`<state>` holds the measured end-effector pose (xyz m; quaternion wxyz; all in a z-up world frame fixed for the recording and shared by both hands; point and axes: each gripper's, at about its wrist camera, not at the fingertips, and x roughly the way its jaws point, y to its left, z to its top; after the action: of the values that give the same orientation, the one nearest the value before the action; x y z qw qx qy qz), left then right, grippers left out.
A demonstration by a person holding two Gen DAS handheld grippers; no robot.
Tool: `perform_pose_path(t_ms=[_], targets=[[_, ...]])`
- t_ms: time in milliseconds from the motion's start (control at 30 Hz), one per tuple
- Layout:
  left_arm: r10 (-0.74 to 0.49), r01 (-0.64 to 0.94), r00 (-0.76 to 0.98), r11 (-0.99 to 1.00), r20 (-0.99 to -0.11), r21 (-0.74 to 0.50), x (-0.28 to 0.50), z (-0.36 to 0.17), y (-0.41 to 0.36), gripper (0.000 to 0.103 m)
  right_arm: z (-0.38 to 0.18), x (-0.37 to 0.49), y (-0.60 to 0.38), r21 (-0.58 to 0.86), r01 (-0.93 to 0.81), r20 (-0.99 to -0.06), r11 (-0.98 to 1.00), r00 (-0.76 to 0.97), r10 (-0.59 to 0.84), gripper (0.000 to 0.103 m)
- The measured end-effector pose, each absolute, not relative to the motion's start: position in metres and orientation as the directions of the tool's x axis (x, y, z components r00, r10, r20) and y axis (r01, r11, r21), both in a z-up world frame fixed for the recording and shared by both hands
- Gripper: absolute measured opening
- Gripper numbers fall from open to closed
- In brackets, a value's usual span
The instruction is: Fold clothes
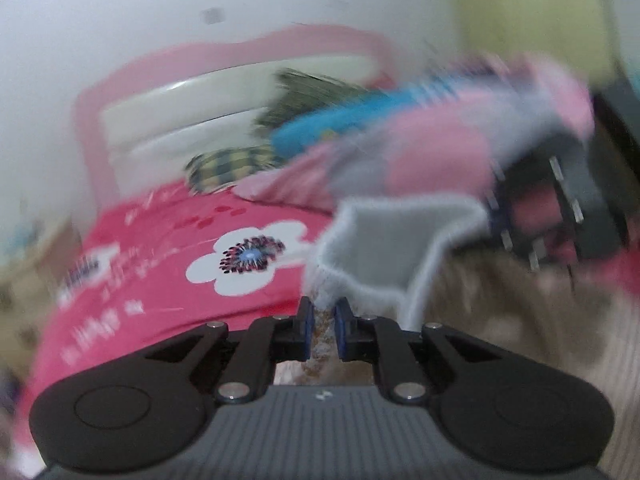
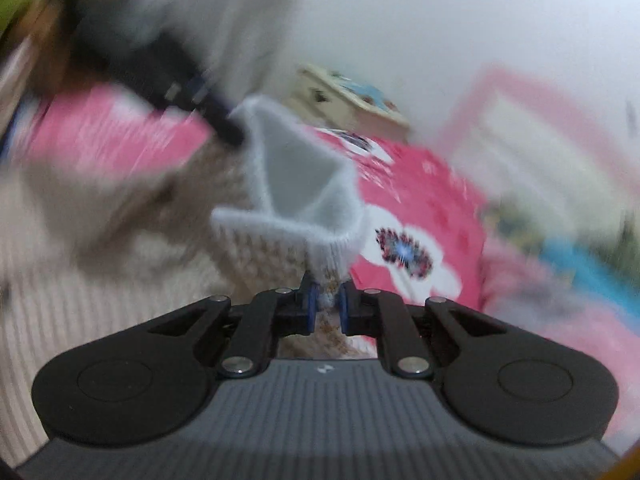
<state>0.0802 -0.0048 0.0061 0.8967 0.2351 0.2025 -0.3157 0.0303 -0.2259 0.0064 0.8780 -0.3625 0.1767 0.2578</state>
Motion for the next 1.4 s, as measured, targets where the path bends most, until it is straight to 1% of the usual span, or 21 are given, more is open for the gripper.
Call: perform_pose_path(t_ms=[67,100,133,200,233,300,400,500,600,700,767,800,867,900,933,1000,1033,1100,1133,1267,1400], targets=[[-0.432,0.680,0.725,0.571,-0.536,0.460,0.049,-0.015,-0.020,0.014,-0.019,0.005,-0.216,-0.717,-0.567,-0.478,0.407,0.824,0.306,0.010],[-0.412,0.694,0.715,0.509,-0.564,0.509,0.039,-0.029,-0.027,0.017,-0.033,-0.006,-0.212,-0.780,-0.550,-0.472,0.299,0.830,0.297,0.011],[-0.390,0.708,0.704,0.452,-0.594,0.542,0.031,-0.045,-0.034,0.021,-0.050,-0.010,-0.211,-0.818,-0.542,-0.484,0.195,0.830,0.278,0.011],[-0.315,0.718,0.692,0.388,-0.650,0.577,0.025,-0.074,-0.046,0.022,-0.080,-0.016,-0.214,-0.853,-0.522,-0.506,0.005,0.829,0.240,0.013],[-0.282,0.724,0.683,0.384,-0.674,0.573,0.024,-0.081,-0.047,0.023,-0.093,-0.017,-0.216,-0.857,-0.509,-0.512,-0.077,0.829,0.223,0.016],[-0.279,0.746,0.653,0.400,-0.704,0.533,0.021,-0.078,-0.042,0.026,-0.100,-0.024,-0.224,-0.861,-0.474,-0.506,-0.182,0.834,0.221,0.017],[-0.339,0.789,0.583,0.452,-0.738,0.416,0.019,-0.047,-0.019,0.032,-0.078,-0.042,-0.236,-0.855,-0.477,-0.517,-0.206,0.816,0.257,0.020],[-0.386,0.767,0.576,0.560,-0.720,0.314,0.025,-0.012,0.004,0.034,-0.035,-0.058,-0.246,-0.845,-0.530,-0.526,-0.073,0.798,0.295,0.022],[-0.426,0.682,0.635,0.701,-0.645,0.208,0.045,0.013,0.018,0.036,0.007,-0.039,-0.247,-0.747,-0.616,-0.542,0.249,0.782,0.309,0.022],[-0.445,0.598,0.672,0.798,-0.592,0.080,0.084,0.016,0.007,0.038,0.040,0.003,-0.245,-0.519,-0.598,-0.527,0.611,0.787,0.322,0.021],[-0.432,0.576,0.696,0.813,-0.574,0.085,0.097,0.000,-0.011,0.038,0.048,0.043,-0.246,-0.278,-0.509,-0.514,0.814,0.795,0.322,0.021],[-0.420,0.578,0.693,0.809,-0.586,0.105,0.097,-0.011,-0.018,0.039,0.044,0.057,-0.247,-0.182,-0.482,-0.514,0.857,0.790,0.335,0.021],[-0.390,0.637,0.639,0.751,-0.663,0.173,0.096,-0.047,-0.038,0.039,0.024,0.074,-0.245,-0.089,-0.471,-0.533,0.878,0.767,0.357,0.021],[-0.344,0.656,0.634,0.713,-0.693,0.246,0.090,-0.071,-0.047,0.039,0.005,0.077,-0.242,-0.097,-0.496,-0.588,0.863,0.728,0.353,0.022],[-0.306,0.658,0.649,0.685,-0.697,0.313,0.084,-0.089,-0.051,0.040,-0.014,0.080,-0.239,-0.104,-0.519,-0.640,0.848,0.688,0.342,0.022],[-0.308,0.633,0.708,0.676,-0.635,0.377,0.069,-0.101,-0.051,0.040,-0.051,0.083,-0.232,-0.123,-0.542,-0.736,0.831,0.612,0.290,0.023],[-0.298,0.626,0.709,0.683,-0.639,0.376,0.068,-0.098,-0.051,0.041,-0.065,0.085,-0.230,-0.125,-0.547,-0.768,0.828,0.581,0.268,0.023],[-0.290,0.614,0.697,0.715,-0.656,0.336,0.070,-0.084,-0.047,0.047,-0.055,0.089,-0.237,-0.076,-0.502,-0.765,0.862,0.584,0.272,0.025],[-0.293,0.600,0.700,0.736,-0.651,0.314,0.069,-0.078,-0.043,0.049,-0.047,0.090,-0.244,-0.008,-0.450,-0.760,0.893,0.583,0.287,0.026],[-0.274,0.529,0.703,0.819,-0.656,0.224,0.069,-0.061,-0.029,0.050,-0.026,0.104,-0.287,0.240,-0.188,-0.740,0.952,0.599,0.305,0.037],[-0.211,0.498,0.685,0.834,-0.698,0.237,0.086,-0.079,-0.024,0.050,-0.042,0.121,-0.310,0.364,-0.024,-0.753,0.931,0.580,0.310,0.040]])
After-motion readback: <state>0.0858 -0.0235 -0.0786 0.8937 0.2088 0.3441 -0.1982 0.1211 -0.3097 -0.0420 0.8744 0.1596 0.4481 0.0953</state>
